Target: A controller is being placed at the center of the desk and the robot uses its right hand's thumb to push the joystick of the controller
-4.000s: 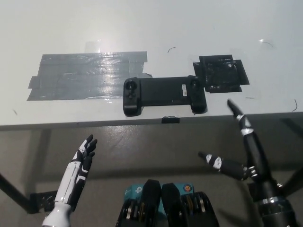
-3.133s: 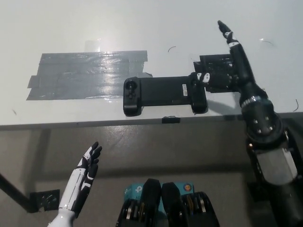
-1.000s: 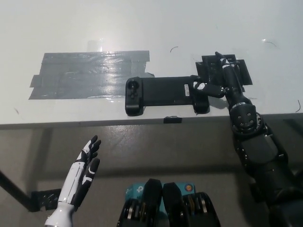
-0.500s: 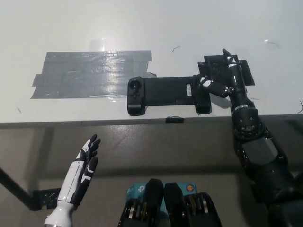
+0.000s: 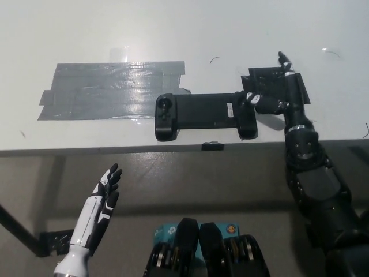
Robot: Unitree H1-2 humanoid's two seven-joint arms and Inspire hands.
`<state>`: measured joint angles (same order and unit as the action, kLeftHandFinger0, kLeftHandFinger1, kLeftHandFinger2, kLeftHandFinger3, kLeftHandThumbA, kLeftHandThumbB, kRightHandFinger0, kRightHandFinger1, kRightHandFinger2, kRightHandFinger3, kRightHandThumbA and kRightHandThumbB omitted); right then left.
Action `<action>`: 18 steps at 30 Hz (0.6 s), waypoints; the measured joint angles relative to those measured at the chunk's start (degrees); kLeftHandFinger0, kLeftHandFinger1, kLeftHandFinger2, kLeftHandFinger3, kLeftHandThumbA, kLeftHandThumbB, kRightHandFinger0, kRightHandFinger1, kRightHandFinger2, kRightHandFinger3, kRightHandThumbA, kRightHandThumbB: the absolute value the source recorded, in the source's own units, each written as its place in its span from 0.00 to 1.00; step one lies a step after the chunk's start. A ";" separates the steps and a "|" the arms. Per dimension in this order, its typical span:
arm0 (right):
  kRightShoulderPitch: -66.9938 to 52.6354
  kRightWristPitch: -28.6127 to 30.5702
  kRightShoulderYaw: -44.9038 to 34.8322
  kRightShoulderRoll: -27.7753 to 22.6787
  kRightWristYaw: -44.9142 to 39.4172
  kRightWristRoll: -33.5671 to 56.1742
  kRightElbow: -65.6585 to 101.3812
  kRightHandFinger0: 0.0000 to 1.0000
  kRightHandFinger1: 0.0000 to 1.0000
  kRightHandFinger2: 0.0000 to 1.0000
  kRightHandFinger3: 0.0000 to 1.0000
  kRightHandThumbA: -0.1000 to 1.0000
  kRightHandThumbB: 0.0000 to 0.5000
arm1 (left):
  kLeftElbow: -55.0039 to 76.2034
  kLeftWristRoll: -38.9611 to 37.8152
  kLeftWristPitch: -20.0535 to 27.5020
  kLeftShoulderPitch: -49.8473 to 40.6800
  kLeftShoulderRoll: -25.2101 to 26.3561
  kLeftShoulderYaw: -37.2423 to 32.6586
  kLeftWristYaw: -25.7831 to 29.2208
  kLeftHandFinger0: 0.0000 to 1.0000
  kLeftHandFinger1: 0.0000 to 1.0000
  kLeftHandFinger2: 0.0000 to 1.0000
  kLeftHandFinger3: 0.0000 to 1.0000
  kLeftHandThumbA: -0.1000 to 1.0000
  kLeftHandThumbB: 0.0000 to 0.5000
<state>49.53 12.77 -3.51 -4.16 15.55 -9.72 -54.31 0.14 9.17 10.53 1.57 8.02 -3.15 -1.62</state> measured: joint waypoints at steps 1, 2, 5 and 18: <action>0.00 0.08 -0.16 -0.21 -0.26 0.38 1.99 1.00 1.00 1.00 1.00 1.00 0.55 | 0.01 -0.01 -0.01 0.00 0.00 0.00 -0.01 1.00 1.00 1.00 1.00 1.00 0.07; 0.00 0.16 -0.20 -0.36 -0.43 0.59 3.43 1.00 1.00 1.00 1.00 1.00 0.55 | 0.01 -0.01 -0.01 0.00 0.00 0.00 -0.01 1.00 1.00 1.00 1.00 1.00 0.07; -0.47 0.20 -0.09 -0.57 -1.28 1.45 10.09 1.00 1.00 1.00 1.00 1.00 0.55 | 0.01 -0.01 -0.01 0.03 -0.01 -0.01 -0.01 1.00 1.00 1.00 1.00 0.99 0.09; -8.64 -3.32 1.52 0.02 -4.78 3.93 39.27 1.00 1.00 1.00 1.00 1.00 0.62 | -0.17 0.00 -0.23 0.08 -0.02 -0.03 -0.01 1.00 1.00 1.00 1.00 0.99 0.10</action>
<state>40.89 9.45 -1.99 -4.14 10.77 -5.79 -15.04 -0.03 9.17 10.30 1.65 8.00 -3.18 -1.62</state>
